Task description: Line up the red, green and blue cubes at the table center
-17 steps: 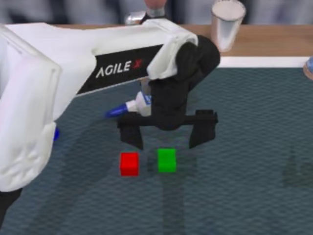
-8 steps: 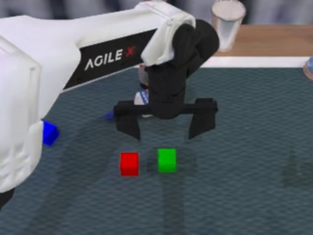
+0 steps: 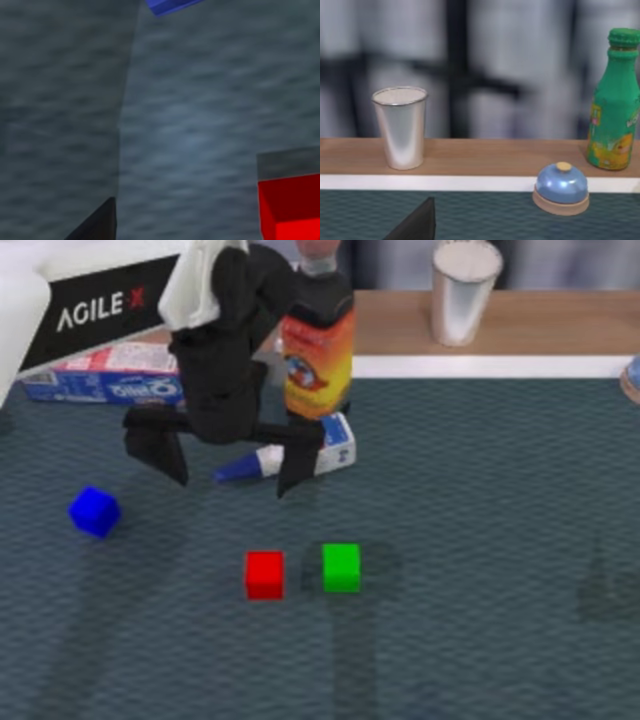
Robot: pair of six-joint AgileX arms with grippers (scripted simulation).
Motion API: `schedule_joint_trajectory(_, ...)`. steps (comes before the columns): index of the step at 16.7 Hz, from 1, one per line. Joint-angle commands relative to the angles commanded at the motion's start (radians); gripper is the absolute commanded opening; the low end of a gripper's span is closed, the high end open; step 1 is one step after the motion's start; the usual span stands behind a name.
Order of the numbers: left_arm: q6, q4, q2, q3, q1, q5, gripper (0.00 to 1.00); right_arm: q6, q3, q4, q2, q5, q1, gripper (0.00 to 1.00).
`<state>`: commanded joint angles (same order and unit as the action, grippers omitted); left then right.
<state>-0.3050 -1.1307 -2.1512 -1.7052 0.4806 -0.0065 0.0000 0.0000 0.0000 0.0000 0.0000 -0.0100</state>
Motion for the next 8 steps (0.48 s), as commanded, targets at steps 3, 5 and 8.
schedule_joint_trajectory(3,0.265,0.026,0.027,0.068,-0.14,0.003,1.0,0.0,0.0,0.0,0.0,0.0,0.0,1.0)
schedule_joint_trajectory(5,0.424,0.045,0.046,0.11,-0.228,0.004,1.0,0.0,0.0,0.0,0.0,0.0,0.0,1.0)
schedule_joint_trajectory(8,0.591,0.072,0.076,0.157,-0.334,0.006,1.0,0.0,0.0,0.0,0.0,0.0,0.0,1.0)
